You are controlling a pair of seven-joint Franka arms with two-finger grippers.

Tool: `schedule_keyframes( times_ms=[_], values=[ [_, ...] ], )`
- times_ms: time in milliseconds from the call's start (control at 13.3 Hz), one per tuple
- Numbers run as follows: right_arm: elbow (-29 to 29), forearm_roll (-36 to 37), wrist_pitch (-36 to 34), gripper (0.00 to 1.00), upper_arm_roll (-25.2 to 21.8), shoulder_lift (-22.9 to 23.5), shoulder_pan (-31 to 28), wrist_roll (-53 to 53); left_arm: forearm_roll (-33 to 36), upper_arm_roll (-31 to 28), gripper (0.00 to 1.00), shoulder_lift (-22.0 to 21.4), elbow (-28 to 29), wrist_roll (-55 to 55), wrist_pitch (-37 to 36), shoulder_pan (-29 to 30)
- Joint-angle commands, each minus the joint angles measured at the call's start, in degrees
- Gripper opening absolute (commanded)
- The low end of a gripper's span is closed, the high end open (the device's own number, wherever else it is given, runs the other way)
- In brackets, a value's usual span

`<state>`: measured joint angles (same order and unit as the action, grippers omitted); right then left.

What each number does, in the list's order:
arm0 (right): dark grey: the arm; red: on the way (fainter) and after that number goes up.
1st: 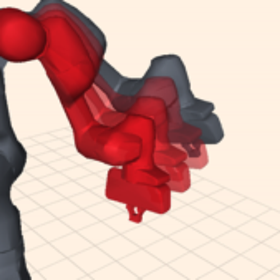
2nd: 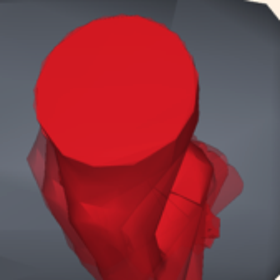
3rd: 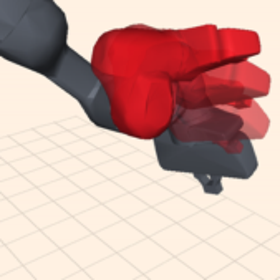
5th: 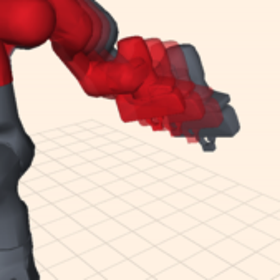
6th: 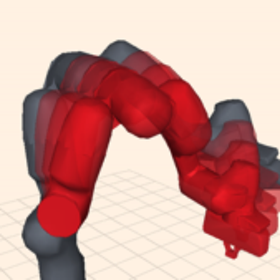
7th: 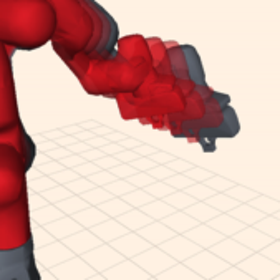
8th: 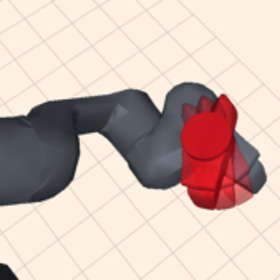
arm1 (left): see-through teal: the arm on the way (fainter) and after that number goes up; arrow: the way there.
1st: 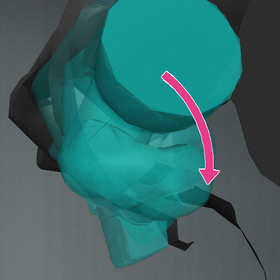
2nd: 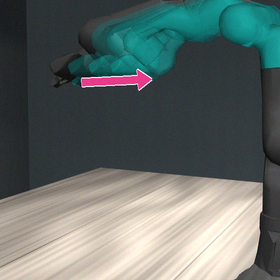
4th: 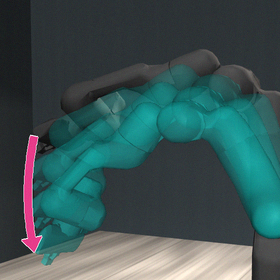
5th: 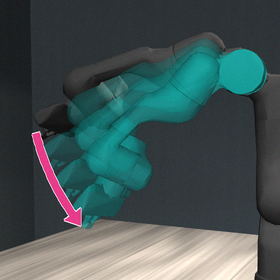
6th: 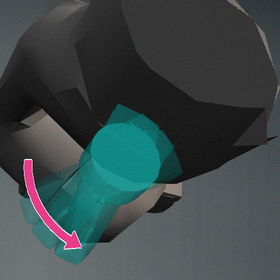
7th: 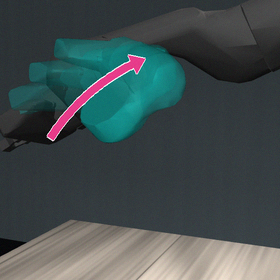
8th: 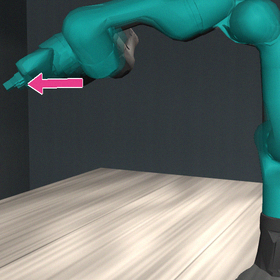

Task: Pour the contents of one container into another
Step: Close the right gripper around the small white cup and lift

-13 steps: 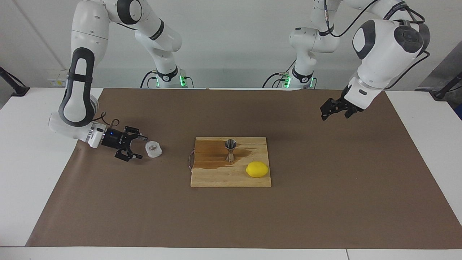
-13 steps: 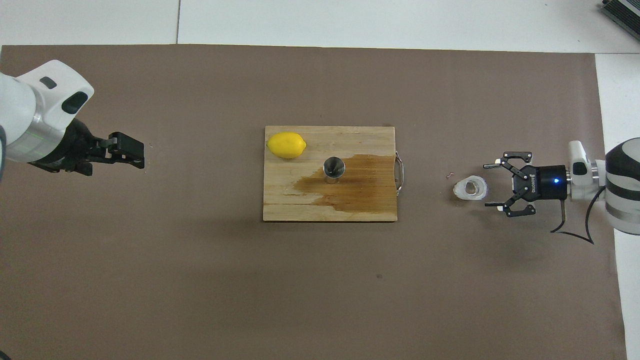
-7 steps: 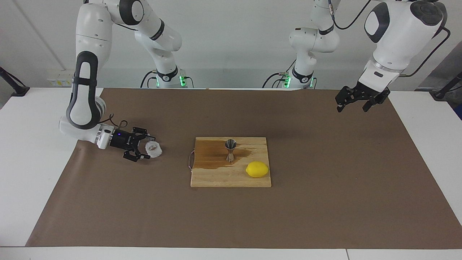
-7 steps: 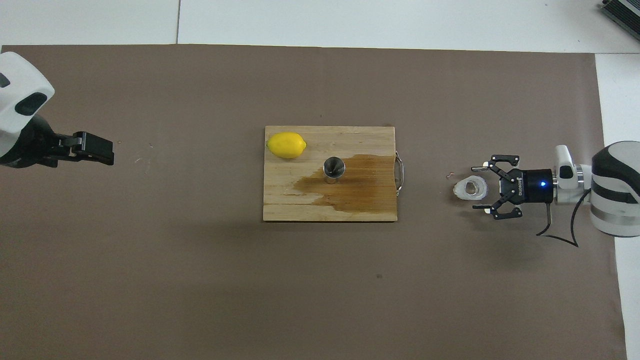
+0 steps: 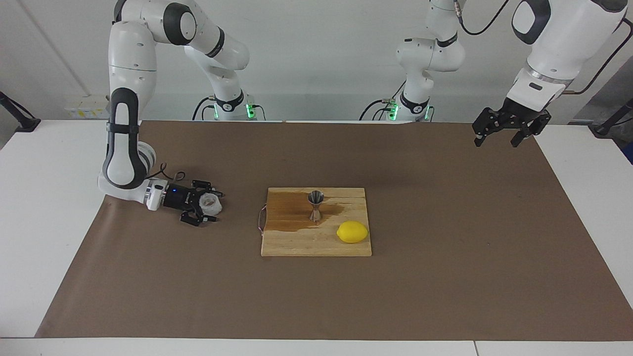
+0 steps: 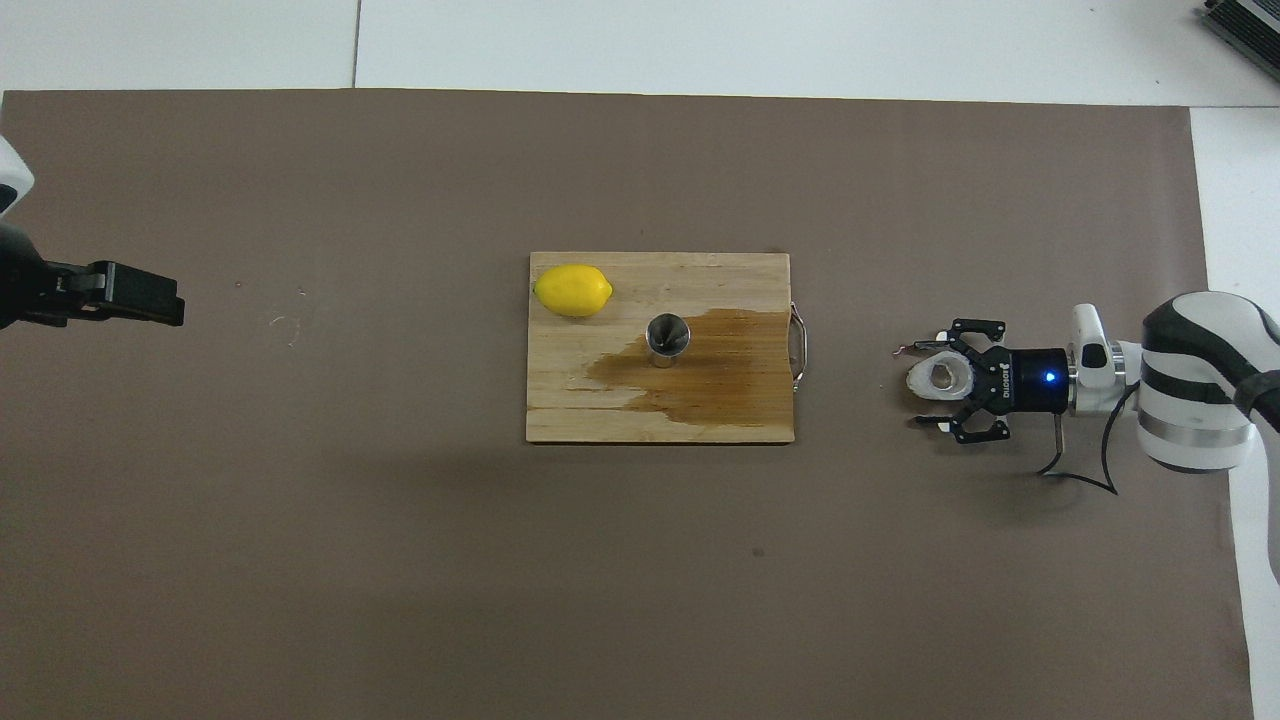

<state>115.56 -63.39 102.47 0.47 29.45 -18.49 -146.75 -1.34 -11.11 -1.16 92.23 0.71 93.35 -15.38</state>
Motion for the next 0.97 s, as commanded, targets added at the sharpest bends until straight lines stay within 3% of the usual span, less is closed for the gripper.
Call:
schedule_keyframes(
  times_ms=[0, 225, 375, 899],
  values=[
    [-0.34, -1.21, -0.34, 0.91, 0.32, 0.44, -0.05, -2.05, 0.90, 4.22, 1.00, -0.51, -0.39, -0.80, -1.51, 4.63],
    [-0.42, -1.12, -0.52, 0.26, 0.23, 0.44, -0.14, -2.14, 0.90, 10.66, 1.00, -0.77, -0.39, -0.71, -2.03, 10.45],
    [-0.77, -1.12, -0.87, 0.00, 0.32, 0.44, -0.23, -2.14, 0.90, 11.54, 1.00, -1.04, -0.39, -0.80, -2.30, 11.41],
    [-2.79, -1.47, -1.48, 0.00, 1.89, -0.18, -0.14, 1.53, 0.90, 13.74, 1.00, -1.65, 0.22, -3.35, -2.83, 13.62]
  ],
)
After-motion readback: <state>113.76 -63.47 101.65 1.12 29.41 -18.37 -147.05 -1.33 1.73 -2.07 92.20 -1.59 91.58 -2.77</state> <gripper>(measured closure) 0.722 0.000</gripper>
